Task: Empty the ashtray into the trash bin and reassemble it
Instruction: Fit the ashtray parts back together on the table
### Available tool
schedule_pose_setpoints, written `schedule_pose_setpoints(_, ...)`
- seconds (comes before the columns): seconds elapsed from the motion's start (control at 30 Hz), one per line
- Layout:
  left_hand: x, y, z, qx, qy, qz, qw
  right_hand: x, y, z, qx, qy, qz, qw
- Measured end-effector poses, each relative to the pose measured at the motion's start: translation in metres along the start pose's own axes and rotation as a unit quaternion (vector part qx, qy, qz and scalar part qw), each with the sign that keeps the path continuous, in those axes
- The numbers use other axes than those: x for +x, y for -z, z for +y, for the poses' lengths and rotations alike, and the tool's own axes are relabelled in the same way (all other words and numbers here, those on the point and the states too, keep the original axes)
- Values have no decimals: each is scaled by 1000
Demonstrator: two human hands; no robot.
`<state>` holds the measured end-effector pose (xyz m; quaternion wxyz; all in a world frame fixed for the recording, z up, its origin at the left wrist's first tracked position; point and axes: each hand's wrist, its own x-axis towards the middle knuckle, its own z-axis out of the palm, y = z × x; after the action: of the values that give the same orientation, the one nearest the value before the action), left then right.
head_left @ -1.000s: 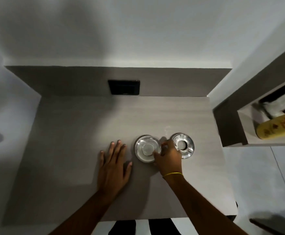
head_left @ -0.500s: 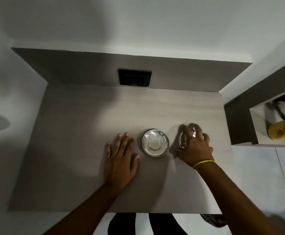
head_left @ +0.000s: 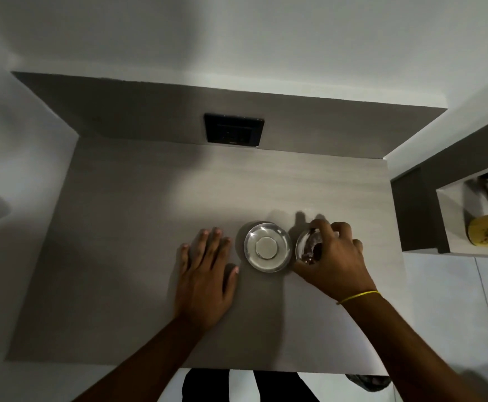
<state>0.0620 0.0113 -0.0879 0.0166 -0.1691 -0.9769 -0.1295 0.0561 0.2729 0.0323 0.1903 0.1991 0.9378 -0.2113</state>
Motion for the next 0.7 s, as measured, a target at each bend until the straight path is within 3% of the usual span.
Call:
schedule_pose_setpoints(0.1,-1,-2,-2,8,-6,-1,1000,-5,7,-26,39,42,7,998)
schedule_pose_setpoints(0.23,1,-3,-3,-10,-2,-7,1000,-6,-5,-61,-16,107,-3,994)
schedule_pose_setpoints(0.7,-1,-6,-5,-20,-5,-6,1000,7,-48,-79,-103,136,-32,985)
